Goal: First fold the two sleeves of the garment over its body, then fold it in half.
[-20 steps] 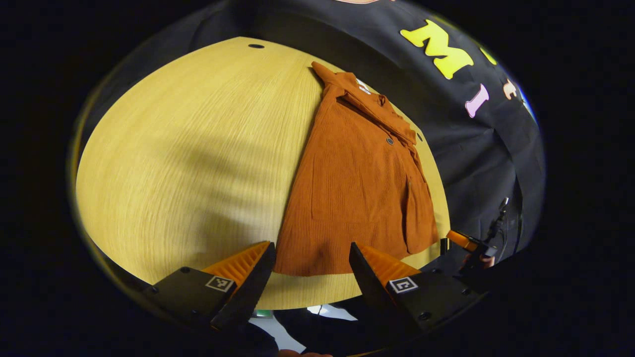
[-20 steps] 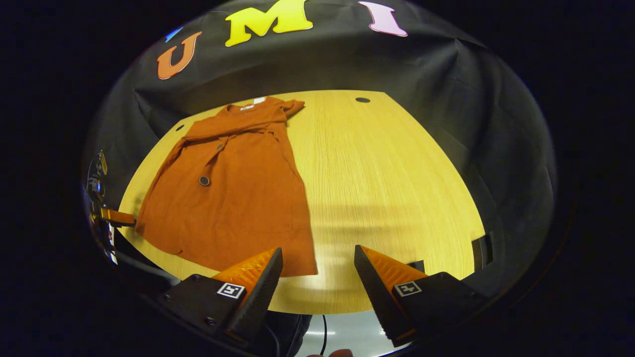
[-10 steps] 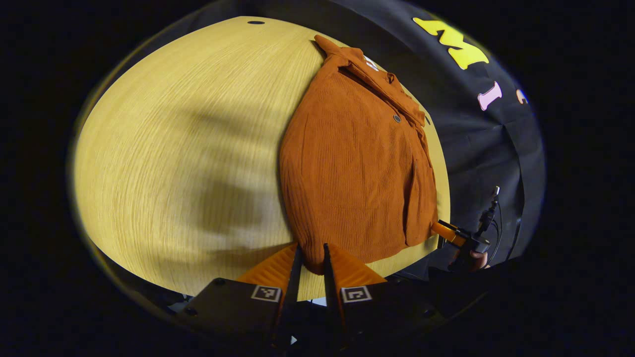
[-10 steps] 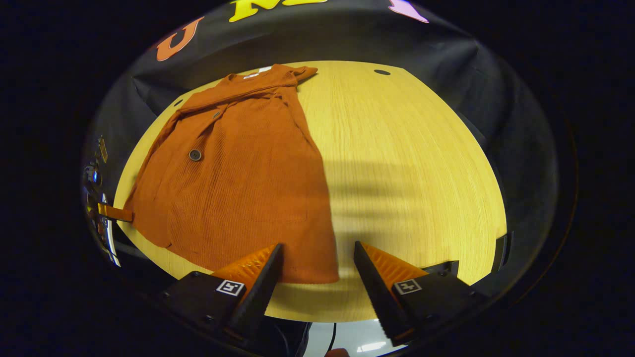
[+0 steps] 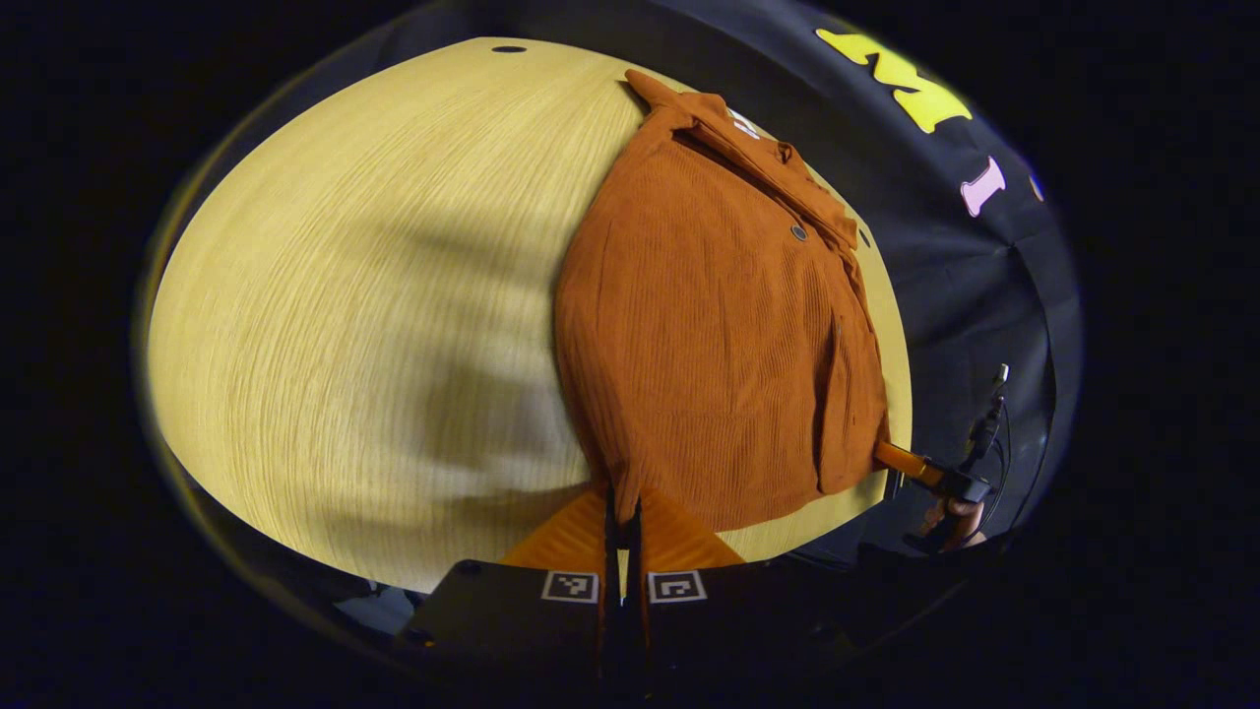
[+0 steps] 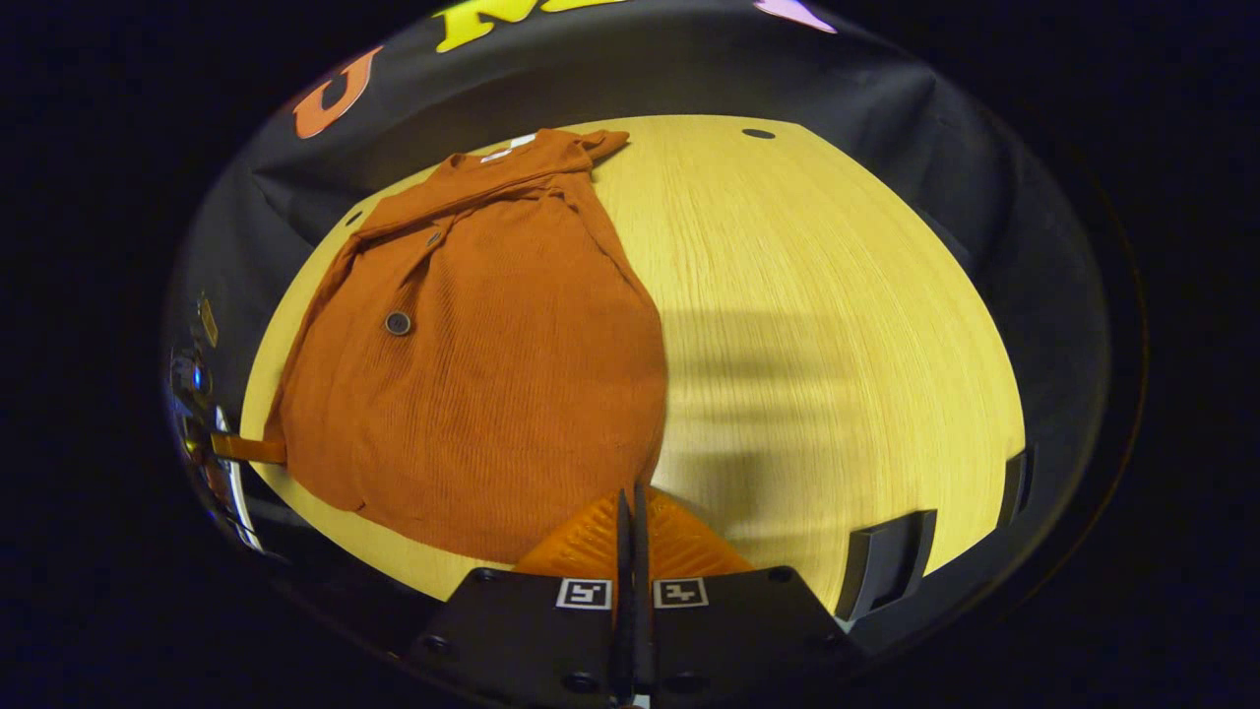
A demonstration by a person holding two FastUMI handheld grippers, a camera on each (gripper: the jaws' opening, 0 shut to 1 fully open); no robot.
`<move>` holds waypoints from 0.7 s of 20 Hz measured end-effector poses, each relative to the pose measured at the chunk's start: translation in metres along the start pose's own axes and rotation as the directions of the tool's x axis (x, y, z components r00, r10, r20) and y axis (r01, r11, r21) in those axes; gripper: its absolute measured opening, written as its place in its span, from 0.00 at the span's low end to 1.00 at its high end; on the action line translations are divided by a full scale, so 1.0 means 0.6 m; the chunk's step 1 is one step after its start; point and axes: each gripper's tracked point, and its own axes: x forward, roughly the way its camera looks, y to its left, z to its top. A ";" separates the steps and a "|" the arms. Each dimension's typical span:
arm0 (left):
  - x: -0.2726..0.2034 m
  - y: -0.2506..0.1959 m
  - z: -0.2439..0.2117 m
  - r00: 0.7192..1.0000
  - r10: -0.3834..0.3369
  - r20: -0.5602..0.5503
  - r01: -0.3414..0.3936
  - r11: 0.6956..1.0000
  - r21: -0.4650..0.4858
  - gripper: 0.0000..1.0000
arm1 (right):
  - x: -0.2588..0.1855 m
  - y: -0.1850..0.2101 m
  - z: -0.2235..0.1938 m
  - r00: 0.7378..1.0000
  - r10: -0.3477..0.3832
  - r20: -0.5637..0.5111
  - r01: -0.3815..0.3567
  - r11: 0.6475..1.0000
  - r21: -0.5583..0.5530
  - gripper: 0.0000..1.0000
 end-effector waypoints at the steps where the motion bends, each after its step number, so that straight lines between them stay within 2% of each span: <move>1: -0.003 -0.001 0.001 1.000 -0.006 0.009 0.006 1.000 -0.008 0.04 | -0.006 0.002 0.000 1.000 0.010 0.006 -0.010 1.000 0.017 0.01; 4: -0.008 -0.013 -0.001 0.999 -0.037 0.019 0.038 0.999 -0.029 0.04 | -0.033 0.010 -0.007 0.999 0.033 0.007 -0.034 0.999 0.031 0.01; 8: -0.028 -0.018 -0.013 0.995 -0.098 0.001 0.098 0.995 -0.025 0.04 | -0.084 0.012 -0.050 0.998 0.058 -0.019 -0.057 0.997 0.057 0.01; 12: -0.088 -0.015 -0.046 0.988 -0.156 0.017 0.157 0.987 -0.035 0.03 | -0.158 0.014 -0.085 0.996 0.091 -0.016 -0.088 0.987 0.138 0.01; 14: -0.128 -0.034 -0.062 0.981 -0.188 0.047 0.188 0.982 0.009 0.03 | -0.198 0.021 -0.068 0.995 0.103 0.010 -0.103 0.985 0.142 0.01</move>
